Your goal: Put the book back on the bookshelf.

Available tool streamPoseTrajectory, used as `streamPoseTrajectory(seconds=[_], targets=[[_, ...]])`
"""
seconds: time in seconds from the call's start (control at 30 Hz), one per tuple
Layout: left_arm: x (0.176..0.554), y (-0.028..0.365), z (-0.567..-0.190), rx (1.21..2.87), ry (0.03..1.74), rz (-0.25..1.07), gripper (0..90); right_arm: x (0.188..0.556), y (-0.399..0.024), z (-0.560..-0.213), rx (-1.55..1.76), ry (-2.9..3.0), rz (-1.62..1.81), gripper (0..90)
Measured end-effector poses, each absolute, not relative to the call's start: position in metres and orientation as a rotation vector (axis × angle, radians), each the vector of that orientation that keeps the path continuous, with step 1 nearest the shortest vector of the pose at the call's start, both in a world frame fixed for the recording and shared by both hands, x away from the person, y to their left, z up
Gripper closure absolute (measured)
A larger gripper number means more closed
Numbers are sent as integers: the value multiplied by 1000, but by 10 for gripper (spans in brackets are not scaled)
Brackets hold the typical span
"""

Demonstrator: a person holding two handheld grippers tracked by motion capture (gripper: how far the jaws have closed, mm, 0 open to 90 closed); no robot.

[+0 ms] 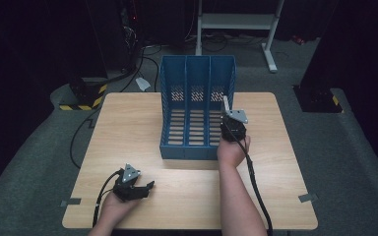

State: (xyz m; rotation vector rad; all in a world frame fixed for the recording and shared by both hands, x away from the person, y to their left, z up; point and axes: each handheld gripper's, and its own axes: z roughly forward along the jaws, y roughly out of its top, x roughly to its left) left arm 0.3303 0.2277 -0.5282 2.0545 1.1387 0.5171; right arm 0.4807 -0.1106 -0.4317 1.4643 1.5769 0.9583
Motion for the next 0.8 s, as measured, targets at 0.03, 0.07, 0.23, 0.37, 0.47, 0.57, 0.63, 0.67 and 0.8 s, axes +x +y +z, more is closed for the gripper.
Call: streamPoseTrajectory(seconds=[0.03,0.07,0.23,0.37,0.47,0.57,0.63,0.67,0.8], targets=[[330,228,-528,2059,1135,513,275,481,-111,-432,1469,1572,960,761],[331,228,-528,2058,1134,514,275,480,-110,-433,1467,1570,957,761],[331,228,-528,2055,1137,513,277,480,-110,-434,1468,1557,954,760],[331,228,-528,2060,1134,513,277,479,-110,-436,1476,1551,959,758],[330,228,-528,2061,1132,515,277,478,-110,-438,1489,1549,956,756],[330,228,-528,2061,1132,516,277,477,-110,-439,1497,1552,952,754],[330,228,-528,2061,1133,516,277,477,-110,-439,1495,1556,956,752],[330,228,-528,2062,1133,514,277,477,-110,-439,1494,1562,957,752],[330,228,-528,2063,1132,515,277,477,-110,-439,1497,1568,961,749]])
